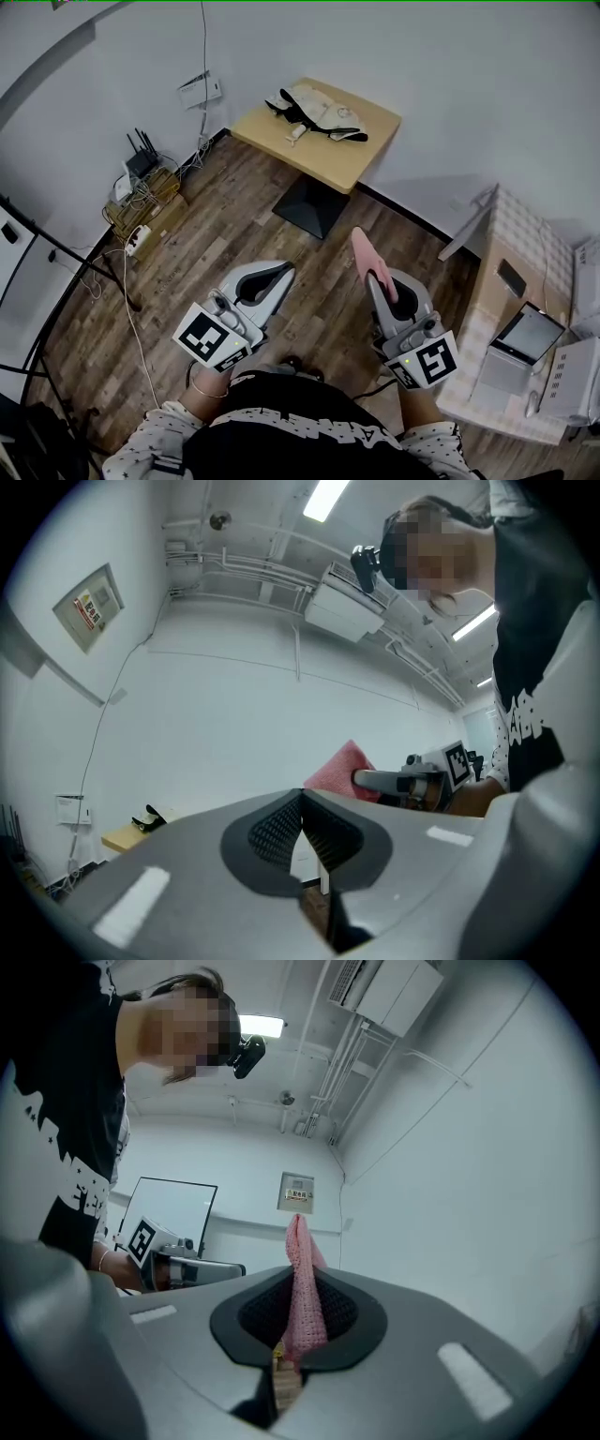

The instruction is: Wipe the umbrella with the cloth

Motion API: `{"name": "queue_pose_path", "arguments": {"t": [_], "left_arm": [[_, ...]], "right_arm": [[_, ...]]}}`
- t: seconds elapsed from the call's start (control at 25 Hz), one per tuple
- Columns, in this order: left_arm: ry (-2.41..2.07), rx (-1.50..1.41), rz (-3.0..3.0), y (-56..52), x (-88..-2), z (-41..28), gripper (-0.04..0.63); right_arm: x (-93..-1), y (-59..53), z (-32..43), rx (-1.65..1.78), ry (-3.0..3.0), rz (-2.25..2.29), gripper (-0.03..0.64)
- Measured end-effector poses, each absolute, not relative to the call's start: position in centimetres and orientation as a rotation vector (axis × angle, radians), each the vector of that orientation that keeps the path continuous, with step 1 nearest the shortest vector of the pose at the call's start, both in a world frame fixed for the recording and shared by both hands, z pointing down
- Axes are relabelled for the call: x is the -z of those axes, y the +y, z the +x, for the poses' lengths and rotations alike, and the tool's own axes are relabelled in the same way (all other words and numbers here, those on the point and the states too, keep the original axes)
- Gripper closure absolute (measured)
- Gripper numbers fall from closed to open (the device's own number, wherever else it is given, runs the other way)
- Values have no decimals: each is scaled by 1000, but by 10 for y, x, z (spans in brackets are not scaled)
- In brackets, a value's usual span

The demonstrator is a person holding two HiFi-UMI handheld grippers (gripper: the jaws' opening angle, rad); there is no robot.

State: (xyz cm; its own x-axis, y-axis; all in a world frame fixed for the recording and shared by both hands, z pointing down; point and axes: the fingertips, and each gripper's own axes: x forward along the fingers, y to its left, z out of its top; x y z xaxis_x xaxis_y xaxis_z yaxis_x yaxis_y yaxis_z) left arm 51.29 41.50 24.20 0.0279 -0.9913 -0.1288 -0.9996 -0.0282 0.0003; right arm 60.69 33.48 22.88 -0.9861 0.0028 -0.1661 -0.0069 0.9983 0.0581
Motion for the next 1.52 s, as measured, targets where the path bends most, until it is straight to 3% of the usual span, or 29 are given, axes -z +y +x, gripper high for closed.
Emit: {"name": "queue_pose_path", "arguments": {"t": [0.84, 1.52], "left_arm": [[2121, -96, -2185, 389, -254, 541, 594], [2137, -14, -2193, 348, -264, 423, 594]], "right_arm": [[-252, 320, 627, -76, 3013, 38, 584], [-256, 295, 504, -139, 3072, 99, 584]]}}
